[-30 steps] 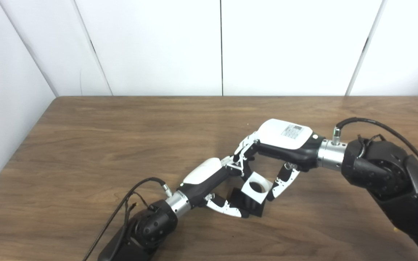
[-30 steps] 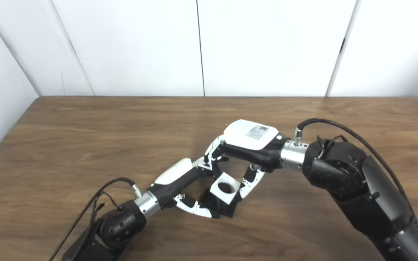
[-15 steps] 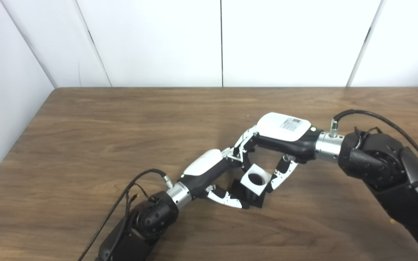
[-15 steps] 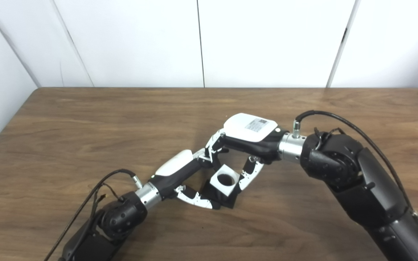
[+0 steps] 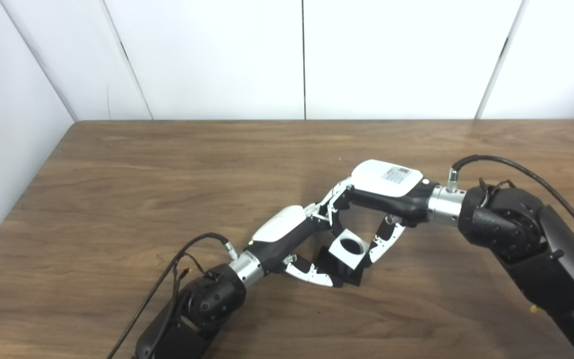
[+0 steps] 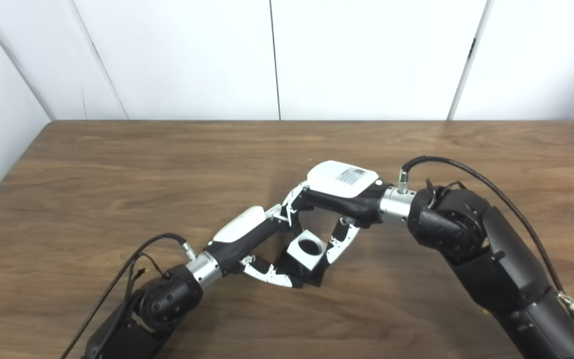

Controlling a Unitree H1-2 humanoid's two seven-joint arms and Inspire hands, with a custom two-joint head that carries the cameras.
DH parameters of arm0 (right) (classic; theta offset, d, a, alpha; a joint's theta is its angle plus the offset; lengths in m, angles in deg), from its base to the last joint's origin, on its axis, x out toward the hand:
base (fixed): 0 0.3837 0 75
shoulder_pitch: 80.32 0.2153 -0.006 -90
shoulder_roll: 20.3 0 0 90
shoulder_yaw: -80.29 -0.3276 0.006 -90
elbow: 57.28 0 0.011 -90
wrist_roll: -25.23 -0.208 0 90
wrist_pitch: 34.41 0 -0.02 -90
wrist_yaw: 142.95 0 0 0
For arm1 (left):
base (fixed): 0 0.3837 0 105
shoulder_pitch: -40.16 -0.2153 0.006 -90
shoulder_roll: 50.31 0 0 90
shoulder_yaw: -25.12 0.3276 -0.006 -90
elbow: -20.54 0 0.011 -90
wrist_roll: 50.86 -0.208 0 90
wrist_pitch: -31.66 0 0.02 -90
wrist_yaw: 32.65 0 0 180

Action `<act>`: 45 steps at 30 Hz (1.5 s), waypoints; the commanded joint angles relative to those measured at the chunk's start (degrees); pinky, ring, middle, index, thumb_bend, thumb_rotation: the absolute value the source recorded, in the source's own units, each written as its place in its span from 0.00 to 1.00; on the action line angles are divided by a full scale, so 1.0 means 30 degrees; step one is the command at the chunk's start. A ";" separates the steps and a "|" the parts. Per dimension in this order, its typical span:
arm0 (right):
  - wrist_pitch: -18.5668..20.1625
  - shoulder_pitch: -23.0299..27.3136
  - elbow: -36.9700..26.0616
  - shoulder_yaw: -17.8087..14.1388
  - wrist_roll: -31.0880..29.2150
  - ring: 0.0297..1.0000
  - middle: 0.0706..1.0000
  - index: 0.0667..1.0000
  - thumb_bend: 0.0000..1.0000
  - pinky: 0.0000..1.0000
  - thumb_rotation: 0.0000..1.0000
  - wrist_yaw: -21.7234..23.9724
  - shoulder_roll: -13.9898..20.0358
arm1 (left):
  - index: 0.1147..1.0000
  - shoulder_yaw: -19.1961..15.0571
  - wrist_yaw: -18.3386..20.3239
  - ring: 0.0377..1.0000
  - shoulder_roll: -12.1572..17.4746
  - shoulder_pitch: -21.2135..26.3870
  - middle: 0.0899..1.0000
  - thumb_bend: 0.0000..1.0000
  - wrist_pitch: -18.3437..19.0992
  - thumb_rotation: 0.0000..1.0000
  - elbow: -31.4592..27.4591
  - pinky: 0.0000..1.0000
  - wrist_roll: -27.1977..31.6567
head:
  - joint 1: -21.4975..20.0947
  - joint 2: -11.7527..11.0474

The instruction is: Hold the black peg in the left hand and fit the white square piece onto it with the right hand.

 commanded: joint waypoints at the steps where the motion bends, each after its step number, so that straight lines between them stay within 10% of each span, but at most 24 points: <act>1: -0.0025 0.0348 0.0307 0.0034 0.0598 0.79 0.74 0.45 0.51 0.77 0.14 -0.0364 -0.0176 | 0.43 0.0798 0.1016 1.00 0.0081 -0.0476 0.96 0.52 0.0729 0.08 0.0517 1.00 -0.1152 | 0.0012 0.0015; 13: 0.0307 0.0357 0.0047 0.0122 0.0355 0.80 0.77 0.46 0.51 0.79 0.16 0.0229 0.0252 | 0.43 0.0778 0.1072 1.00 0.0044 -0.0382 0.96 0.52 0.0809 0.08 0.0582 1.00 -0.1019 | -0.0064 0.0006; 16: 0.0376 0.0405 -0.0122 0.0047 0.0263 0.80 0.79 0.66 0.78 0.81 0.33 0.0453 0.0371 | 0.43 0.0797 0.1040 1.00 0.0037 -0.0372 0.96 0.52 0.0774 0.08 0.0606 1.00 -0.1053 | -0.0064 0.0006; 26: 0.1286 0.0504 -0.0543 0.0015 0.0321 0.85 0.86 0.83 0.91 0.84 0.38 0.1443 0.0614 | 0.43 0.0836 0.0891 1.00 0.0078 -0.0272 0.96 0.52 0.0544 0.08 0.0812 1.00 -0.1172 | -0.0172 0.0056; 45: 0.1698 0.1222 -0.0462 -0.0760 0.0164 0.86 0.86 0.78 0.87 0.83 0.33 0.1621 0.1203 | 0.43 0.0643 0.1025 1.00 0.0428 -0.0298 0.96 0.52 0.0486 0.08 0.0890 1.00 -0.0803 | -0.1387 -0.0380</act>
